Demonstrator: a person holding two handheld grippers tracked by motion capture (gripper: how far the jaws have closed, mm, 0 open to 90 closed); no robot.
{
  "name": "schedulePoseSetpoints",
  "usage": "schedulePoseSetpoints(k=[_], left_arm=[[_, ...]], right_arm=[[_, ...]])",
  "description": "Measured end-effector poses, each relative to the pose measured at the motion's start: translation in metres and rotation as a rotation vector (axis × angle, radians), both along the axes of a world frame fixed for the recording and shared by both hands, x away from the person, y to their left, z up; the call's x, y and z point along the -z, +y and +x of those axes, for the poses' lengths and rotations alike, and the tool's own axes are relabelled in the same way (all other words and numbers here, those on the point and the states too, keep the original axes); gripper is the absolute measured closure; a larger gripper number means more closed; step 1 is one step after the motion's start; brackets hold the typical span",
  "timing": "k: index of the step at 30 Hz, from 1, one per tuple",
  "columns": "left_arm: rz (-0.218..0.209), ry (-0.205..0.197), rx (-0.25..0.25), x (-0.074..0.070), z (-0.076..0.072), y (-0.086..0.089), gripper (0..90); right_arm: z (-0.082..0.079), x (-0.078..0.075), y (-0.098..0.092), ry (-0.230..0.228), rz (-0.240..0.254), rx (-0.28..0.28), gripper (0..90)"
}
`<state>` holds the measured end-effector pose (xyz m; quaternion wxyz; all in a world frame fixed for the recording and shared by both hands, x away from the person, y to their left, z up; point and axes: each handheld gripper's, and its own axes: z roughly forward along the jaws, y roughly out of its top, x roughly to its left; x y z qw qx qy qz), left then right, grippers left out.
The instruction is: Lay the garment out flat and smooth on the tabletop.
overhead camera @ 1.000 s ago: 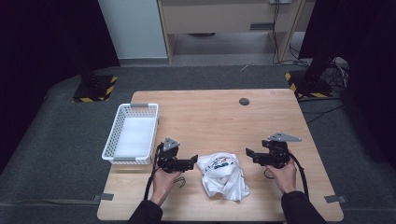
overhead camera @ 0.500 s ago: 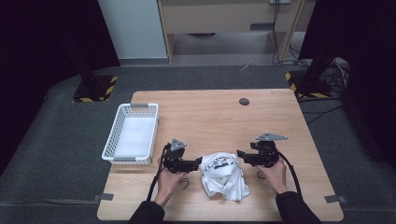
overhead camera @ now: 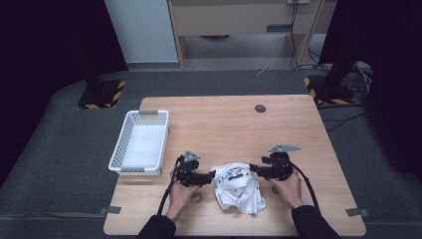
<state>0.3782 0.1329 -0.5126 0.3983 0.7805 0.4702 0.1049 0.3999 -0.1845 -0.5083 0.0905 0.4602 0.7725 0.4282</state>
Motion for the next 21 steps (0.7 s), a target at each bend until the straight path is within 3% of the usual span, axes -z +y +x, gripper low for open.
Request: schedulePoseSetpoints(k=[10, 17, 21], left_arm=[[0.009, 0.026, 0.032, 0.006, 0.0, -0.005, 31.7], [0.009, 0.044, 0.055, 0.011, 0.001, -0.008, 44.5], [0.008, 0.045, 0.062, 0.012, 0.001, -0.011, 54.9]], right_arm=[[0.001, 0.007, 0.003, 0.03, 0.012, -0.022, 37.0], [0.0, 0.013, 0.008, 0.063, 0.015, -0.051, 45.9], [-0.001, 0.016, 0.011, 0.082, 0.02, -0.069, 55.3]])
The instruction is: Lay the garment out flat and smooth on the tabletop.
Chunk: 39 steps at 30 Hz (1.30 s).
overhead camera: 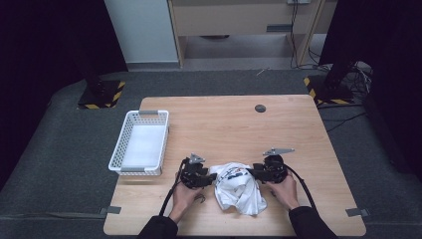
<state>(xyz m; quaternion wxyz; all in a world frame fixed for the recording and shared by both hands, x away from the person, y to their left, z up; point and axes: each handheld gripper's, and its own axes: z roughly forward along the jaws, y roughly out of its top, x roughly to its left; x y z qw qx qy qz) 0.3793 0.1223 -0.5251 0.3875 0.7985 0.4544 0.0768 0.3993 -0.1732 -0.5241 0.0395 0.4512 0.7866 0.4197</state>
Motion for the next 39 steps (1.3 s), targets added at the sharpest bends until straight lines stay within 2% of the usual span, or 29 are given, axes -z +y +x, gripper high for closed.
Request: schedulePoseSetpoints(k=[2, 3, 6, 8, 12, 18, 24, 28, 39], left_arm=[[-0.004, 0.001, 0.005, 0.0, 0.0, -0.001, 59.9], [0.0, 0.0, 0.011, 0.001, 0.0, -0.002, 62.3], [0.001, 0.002, 0.017, 0.001, -0.001, -0.003, 68.9], [0.006, 0.0, 0.024, 0.001, -0.002, -0.005, 73.1], [0.012, -0.007, 0.032, 0.0, -0.004, -0.007, 78.9], [-0.008, -0.024, 0.031, -0.007, -0.006, -0.006, 82.1], [-0.044, -0.071, 0.031, -0.02, -0.01, -0.005, 82.5], [-0.046, -0.103, 0.044, -0.029, -0.012, -0.007, 82.8], [-0.091, -0.184, 0.04, -0.059, -0.017, -0.004, 83.7]], right_arm=[[0.0, 0.0, 0.0, 0.001, 0.001, -0.002, 57.4], [-0.001, 0.001, 0.001, 0.006, 0.005, -0.008, 62.3], [-0.002, 0.002, 0.003, 0.011, 0.006, -0.017, 69.5], [-0.002, 0.002, 0.003, 0.012, 0.005, -0.018, 71.5], [-0.004, 0.001, 0.004, 0.0, -0.006, -0.022, 80.8], [-0.006, -0.003, 0.003, -0.02, -0.02, -0.01, 81.7], [-0.006, -0.012, -0.004, -0.044, 0.002, 0.032, 81.8], [-0.007, -0.018, -0.008, -0.06, 0.013, 0.061, 81.8], [-0.014, -0.048, -0.011, -0.162, 0.033, 0.07, 82.7]])
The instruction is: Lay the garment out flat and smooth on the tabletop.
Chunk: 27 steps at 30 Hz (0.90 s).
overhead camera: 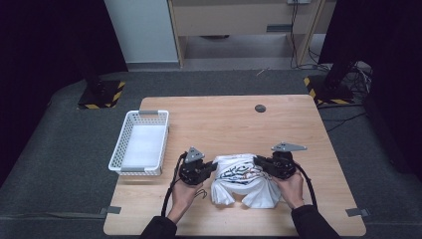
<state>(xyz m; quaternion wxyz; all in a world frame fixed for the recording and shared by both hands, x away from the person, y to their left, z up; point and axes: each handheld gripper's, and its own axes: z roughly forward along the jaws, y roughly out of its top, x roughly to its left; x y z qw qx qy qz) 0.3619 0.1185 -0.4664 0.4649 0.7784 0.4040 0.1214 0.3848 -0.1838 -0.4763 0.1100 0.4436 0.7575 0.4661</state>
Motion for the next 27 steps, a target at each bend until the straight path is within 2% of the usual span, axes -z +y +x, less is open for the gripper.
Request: schedulePoseSetpoints(k=[4, 12, 16, 21, 27], left_arm=[[-0.004, -0.024, -0.001, -0.008, -0.002, -0.001, 83.8], [-0.009, -0.058, 0.0, -0.021, -0.005, -0.002, 83.8], [-0.003, -0.095, -0.004, -0.033, -0.007, -0.001, 83.8], [-0.012, -0.121, -0.017, -0.045, -0.004, -0.001, 83.8], [-0.027, -0.144, -0.045, -0.061, 0.007, -0.002, 83.8]], right_arm=[[-0.003, -0.01, -0.001, -0.032, 0.011, 0.004, 82.7], [-0.009, -0.031, -0.003, -0.092, 0.0, 0.007, 82.8], [-0.014, -0.042, -0.002, -0.123, -0.007, 0.003, 82.8], [-0.016, -0.053, -0.002, -0.145, -0.004, 0.004, 82.8], [-0.007, -0.067, 0.001, -0.172, 0.012, 0.035, 82.8]])
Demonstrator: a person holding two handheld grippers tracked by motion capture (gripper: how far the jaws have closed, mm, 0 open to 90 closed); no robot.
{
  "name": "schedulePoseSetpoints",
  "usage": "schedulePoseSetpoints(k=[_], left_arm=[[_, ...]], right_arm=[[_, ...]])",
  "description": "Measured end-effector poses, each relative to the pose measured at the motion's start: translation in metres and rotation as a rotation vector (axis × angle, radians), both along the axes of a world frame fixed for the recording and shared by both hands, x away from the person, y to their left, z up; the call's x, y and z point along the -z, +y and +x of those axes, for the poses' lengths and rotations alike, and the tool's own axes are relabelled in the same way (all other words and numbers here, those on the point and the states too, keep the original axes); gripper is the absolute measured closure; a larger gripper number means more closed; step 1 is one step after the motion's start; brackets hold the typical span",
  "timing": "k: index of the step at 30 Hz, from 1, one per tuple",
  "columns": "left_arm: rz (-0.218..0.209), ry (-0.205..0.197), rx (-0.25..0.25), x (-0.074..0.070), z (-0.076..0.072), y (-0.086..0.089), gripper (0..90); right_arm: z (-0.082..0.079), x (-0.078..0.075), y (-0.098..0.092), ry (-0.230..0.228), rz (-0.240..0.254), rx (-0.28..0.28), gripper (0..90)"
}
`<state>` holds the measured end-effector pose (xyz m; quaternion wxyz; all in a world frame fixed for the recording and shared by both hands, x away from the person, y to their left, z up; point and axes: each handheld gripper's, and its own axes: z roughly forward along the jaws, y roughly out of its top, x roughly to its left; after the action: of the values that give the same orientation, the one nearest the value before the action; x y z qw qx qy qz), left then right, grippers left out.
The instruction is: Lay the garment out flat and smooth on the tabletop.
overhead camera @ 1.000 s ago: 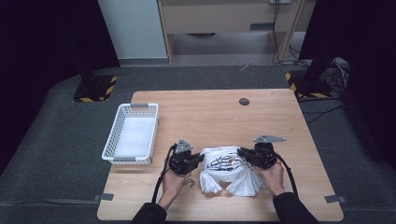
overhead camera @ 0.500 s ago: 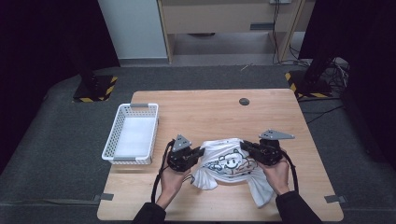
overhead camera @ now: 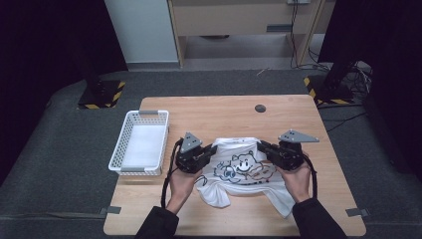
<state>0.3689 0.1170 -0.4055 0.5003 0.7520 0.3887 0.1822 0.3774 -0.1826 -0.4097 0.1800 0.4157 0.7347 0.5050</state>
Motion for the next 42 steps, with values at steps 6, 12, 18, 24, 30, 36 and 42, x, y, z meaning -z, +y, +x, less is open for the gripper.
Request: schedulePoseSetpoints(k=[6, 12, 18, 24, 30, 36, 42], left_arm=[[0.012, -0.027, -0.04, -0.014, 0.016, -0.003, 83.7], [0.03, -0.058, -0.088, -0.026, 0.035, -0.009, 83.6], [0.031, -0.122, -0.159, -0.036, 0.056, -0.014, 80.9], [0.022, -0.069, -0.25, -0.029, 0.077, -0.006, 64.2], [0.038, -0.056, -0.246, -0.017, 0.068, 0.007, 56.9], [0.037, -0.057, -0.209, -0.015, 0.054, 0.017, 49.0], [0.065, -0.044, -0.161, -0.009, 0.036, 0.022, 41.4]], right_arm=[[0.016, -0.013, 0.004, -0.015, 0.02, 0.034, 82.7], [0.033, -0.022, 0.009, -0.039, 0.031, 0.09, 82.6], [0.053, -0.028, 0.016, -0.086, 0.014, 0.163, 81.2], [0.078, -0.023, 0.016, -0.093, -0.063, 0.3, 50.7], [0.071, -0.01, 0.0, -0.078, -0.07, 0.297, 36.9], [0.053, -0.008, -0.011, -0.077, -0.04, 0.262, 25.5], [0.032, -0.005, -0.018, -0.078, -0.032, 0.226, 17.2]])
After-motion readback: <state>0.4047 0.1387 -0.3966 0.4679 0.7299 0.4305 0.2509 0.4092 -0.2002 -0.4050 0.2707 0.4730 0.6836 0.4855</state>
